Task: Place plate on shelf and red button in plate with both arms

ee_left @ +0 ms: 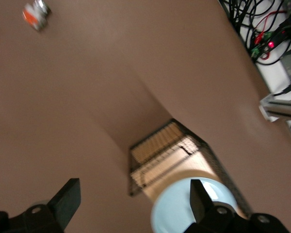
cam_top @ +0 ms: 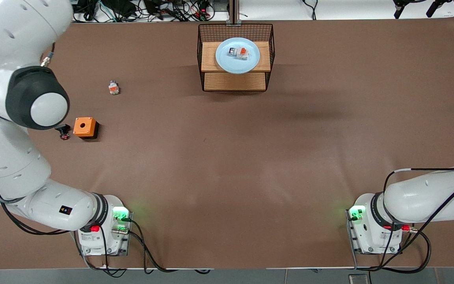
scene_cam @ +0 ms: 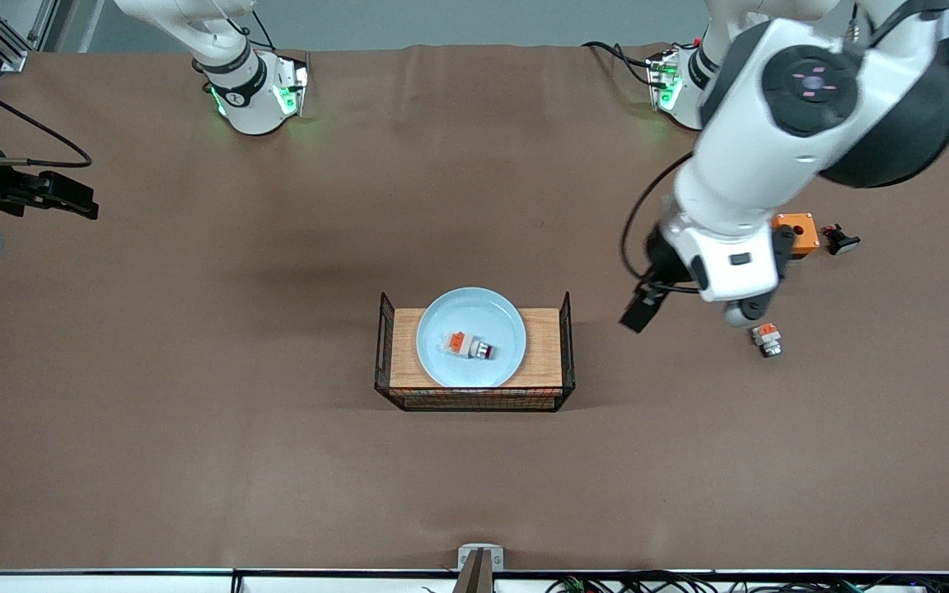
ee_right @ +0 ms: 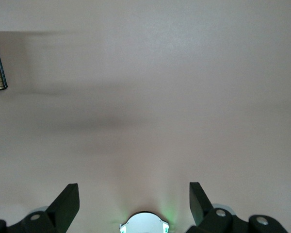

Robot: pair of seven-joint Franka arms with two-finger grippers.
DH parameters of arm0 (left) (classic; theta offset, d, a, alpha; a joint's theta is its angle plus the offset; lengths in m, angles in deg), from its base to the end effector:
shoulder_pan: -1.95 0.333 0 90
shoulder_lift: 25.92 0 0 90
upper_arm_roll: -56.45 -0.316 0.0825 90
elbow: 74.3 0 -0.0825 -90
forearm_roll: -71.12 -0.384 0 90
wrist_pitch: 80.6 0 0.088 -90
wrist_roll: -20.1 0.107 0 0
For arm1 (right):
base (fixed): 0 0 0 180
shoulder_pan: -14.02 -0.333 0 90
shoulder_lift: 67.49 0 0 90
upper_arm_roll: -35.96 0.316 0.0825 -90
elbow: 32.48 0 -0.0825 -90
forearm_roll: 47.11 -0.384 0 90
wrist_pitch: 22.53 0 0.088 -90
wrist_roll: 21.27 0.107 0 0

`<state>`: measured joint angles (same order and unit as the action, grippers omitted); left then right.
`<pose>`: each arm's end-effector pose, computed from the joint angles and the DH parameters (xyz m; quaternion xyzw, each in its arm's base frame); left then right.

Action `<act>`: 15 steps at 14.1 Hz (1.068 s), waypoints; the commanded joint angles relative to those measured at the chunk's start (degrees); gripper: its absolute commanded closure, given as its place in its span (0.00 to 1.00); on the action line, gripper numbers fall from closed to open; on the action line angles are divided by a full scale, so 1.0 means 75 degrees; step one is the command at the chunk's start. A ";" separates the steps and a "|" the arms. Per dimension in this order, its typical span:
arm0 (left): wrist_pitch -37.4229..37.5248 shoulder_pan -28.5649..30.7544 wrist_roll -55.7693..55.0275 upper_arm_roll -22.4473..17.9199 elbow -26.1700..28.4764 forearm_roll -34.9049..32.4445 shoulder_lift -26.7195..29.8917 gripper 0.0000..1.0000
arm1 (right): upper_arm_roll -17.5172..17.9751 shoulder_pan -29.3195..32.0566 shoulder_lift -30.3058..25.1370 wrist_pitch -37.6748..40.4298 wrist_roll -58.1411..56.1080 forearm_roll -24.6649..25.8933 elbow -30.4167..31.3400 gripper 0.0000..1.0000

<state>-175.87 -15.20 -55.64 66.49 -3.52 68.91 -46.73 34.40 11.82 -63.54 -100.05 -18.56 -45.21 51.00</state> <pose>0.6068 -0.2823 0.5725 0.9087 0.4159 0.0126 0.0343 0.5523 0.0027 0.6217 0.9959 -0.0202 -0.0858 0.0199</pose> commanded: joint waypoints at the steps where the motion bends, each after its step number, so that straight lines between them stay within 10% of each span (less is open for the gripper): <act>1: 0.0515 0.0526 0.2878 0.0043 0.0335 0.0037 0.0407 0.01 | 0.0044 0.0060 -0.0502 0.0094 -0.0044 -0.0100 0.0096 0.00; 7: 0.1066 0.1967 0.5754 0.0078 0.0673 0.0154 0.0734 0.00 | 0.0044 0.0013 -0.0749 0.0175 -0.0044 -0.0124 0.0342 0.00; 15: -0.0266 0.2708 0.7355 0.0066 0.3459 0.0130 0.2701 0.01 | -0.0951 -0.0702 -0.0925 -0.0281 -0.0138 -0.0393 0.0505 0.00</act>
<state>-171.97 4.06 -2.00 66.60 11.79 68.95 -34.33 29.18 7.26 -68.24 -100.83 -18.65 -46.95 52.21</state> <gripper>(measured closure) 0.004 0.000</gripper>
